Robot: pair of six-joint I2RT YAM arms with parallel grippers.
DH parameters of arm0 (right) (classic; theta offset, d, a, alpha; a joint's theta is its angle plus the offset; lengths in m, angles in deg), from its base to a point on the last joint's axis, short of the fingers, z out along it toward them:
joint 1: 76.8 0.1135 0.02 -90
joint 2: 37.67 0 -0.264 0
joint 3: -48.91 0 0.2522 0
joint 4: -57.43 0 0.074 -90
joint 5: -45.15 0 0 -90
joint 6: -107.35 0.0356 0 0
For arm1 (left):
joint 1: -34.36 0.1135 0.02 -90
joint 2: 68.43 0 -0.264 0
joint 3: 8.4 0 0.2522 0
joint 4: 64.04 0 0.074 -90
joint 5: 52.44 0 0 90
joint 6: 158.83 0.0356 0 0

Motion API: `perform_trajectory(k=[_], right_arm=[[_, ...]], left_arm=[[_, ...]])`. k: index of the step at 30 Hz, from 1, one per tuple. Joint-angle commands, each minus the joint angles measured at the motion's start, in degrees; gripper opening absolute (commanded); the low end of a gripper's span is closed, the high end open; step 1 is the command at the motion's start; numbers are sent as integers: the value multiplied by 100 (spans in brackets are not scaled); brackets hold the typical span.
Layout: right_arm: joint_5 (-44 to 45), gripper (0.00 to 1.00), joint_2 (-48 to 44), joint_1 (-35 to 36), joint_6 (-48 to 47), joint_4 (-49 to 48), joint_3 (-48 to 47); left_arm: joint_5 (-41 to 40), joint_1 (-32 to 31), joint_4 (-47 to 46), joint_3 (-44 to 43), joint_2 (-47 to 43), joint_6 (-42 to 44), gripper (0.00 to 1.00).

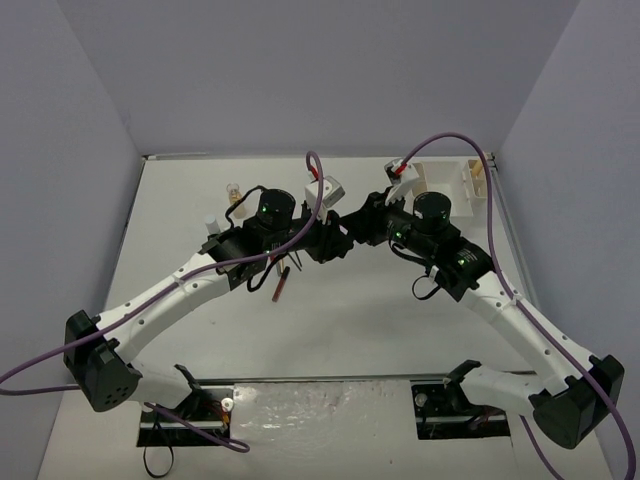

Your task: Organize the makeup

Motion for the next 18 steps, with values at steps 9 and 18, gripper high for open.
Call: perform_trajectory(k=[9,18], right_arm=[[750,4,-376,-29,-390,-311,-11],[2809,0,-37,-936,-1212,-331,-356]], left_arm=[[-222,121,-106,-290,-36,-1,63],[-1322,893,1608,-354,-513,-106,86]])
